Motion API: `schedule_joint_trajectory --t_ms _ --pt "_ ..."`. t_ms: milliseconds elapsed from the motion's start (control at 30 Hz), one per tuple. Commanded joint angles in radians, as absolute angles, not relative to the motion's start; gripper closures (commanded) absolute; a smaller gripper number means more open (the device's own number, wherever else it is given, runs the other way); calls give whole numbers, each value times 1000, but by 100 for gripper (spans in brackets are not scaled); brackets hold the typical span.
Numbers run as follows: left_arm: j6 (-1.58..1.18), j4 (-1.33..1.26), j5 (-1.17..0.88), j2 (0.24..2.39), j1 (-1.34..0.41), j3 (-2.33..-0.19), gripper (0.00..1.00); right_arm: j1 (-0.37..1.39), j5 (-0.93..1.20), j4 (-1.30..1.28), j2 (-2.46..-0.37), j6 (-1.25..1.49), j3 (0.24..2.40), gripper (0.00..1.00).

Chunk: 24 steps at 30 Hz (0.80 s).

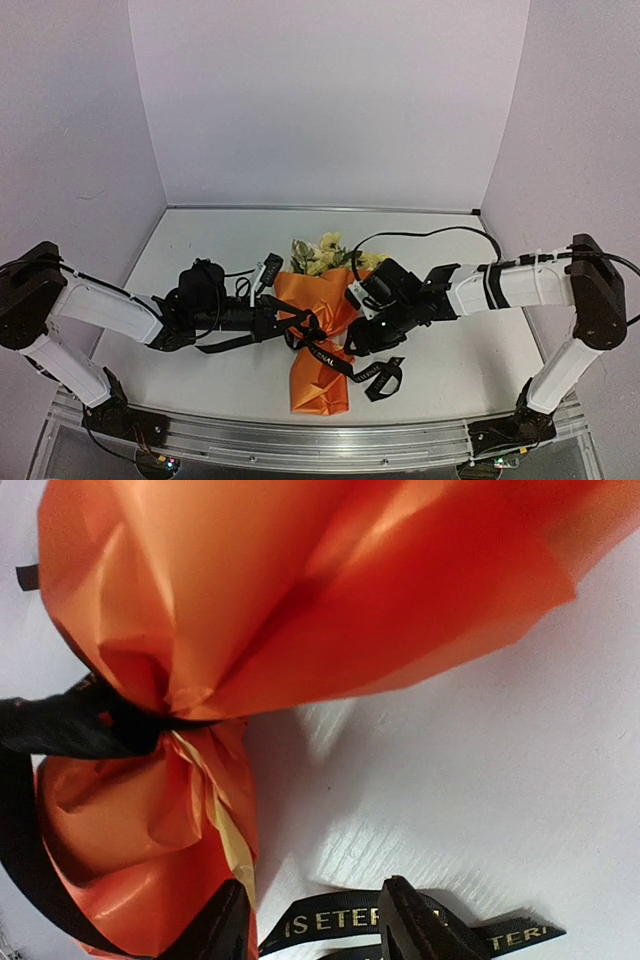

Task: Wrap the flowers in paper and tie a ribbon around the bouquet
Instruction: Cross the half-tied ribbon over the folded bouquet.

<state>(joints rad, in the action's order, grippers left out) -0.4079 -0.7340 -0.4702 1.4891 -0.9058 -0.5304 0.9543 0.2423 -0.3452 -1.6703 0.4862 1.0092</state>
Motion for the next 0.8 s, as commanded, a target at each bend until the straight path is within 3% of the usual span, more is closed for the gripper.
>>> schedule_joint_trajectory --t_ms 0,333,600,767 --pt "-435 -937 -482 1471 -902 -490 100 953 231 -350 -1685 435 1143 55" --pt "-440 -1019 -493 1453 -902 -440 100 959 344 -373 -1774 387 1300 58" --pt "-514 -1075 -450 1466 -891 -393 100 984 320 -140 -1810 446 1216 69" --pt "-526 -1012 -460 1424 -890 -382 86 998 304 -115 -1811 458 1199 70"
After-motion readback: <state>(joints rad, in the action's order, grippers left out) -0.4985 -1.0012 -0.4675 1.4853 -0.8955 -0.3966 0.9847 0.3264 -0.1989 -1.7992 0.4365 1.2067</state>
